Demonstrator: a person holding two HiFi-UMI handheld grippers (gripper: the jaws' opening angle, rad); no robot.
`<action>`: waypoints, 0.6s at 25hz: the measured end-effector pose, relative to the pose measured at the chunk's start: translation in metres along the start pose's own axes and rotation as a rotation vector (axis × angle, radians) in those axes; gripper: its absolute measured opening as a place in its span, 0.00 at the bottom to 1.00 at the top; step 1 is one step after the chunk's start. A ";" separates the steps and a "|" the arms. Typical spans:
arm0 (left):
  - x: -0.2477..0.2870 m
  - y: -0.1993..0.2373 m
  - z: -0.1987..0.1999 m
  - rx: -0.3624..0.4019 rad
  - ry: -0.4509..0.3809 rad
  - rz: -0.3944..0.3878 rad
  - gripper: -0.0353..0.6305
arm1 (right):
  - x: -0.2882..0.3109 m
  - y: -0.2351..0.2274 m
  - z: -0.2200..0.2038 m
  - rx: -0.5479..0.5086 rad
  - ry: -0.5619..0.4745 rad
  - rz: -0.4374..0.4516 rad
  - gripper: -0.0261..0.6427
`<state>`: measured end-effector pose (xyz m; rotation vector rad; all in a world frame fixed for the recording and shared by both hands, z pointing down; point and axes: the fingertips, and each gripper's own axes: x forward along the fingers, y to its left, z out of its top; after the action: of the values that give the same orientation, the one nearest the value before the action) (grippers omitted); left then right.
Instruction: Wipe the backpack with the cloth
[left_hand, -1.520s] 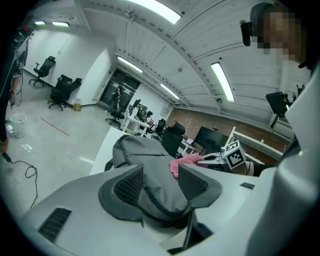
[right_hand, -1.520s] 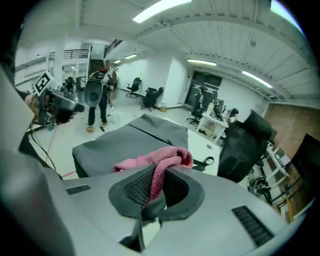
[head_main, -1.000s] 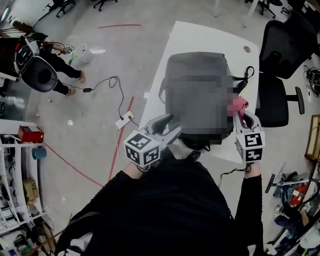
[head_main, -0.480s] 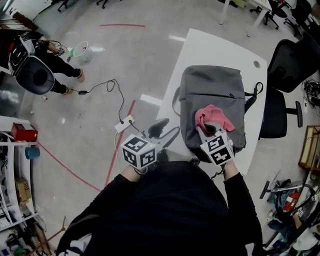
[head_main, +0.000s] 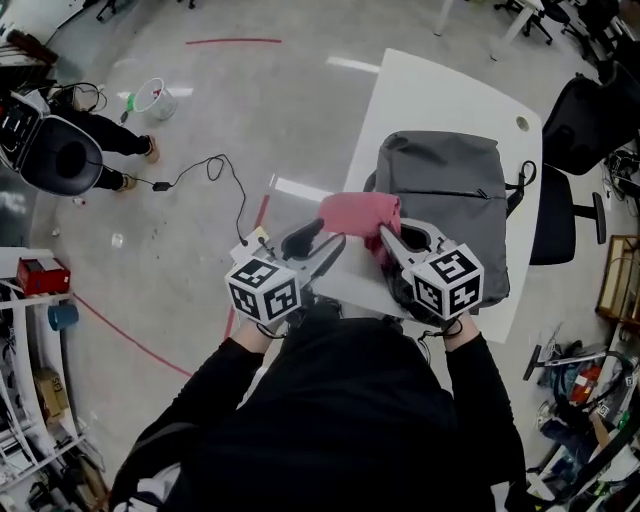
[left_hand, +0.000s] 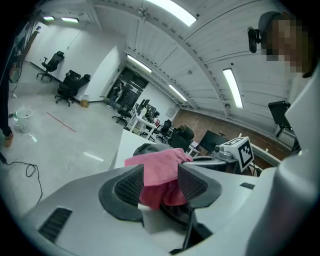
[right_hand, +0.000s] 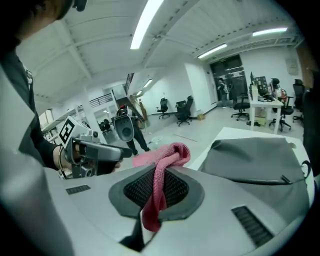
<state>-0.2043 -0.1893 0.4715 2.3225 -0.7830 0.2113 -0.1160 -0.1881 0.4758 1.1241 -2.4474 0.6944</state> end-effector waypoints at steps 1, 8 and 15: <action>0.003 -0.002 0.002 -0.002 -0.004 -0.003 0.39 | -0.010 -0.016 -0.004 0.019 -0.001 -0.042 0.09; 0.048 -0.064 -0.010 0.016 -0.001 -0.040 0.39 | -0.121 -0.164 -0.084 0.294 0.079 -0.365 0.09; 0.077 -0.112 -0.032 0.028 0.016 -0.047 0.39 | -0.251 -0.270 -0.111 0.374 0.013 -0.610 0.09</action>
<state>-0.0741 -0.1392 0.4610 2.3599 -0.7210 0.2206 0.2624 -0.1266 0.5155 1.8774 -1.8322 0.9577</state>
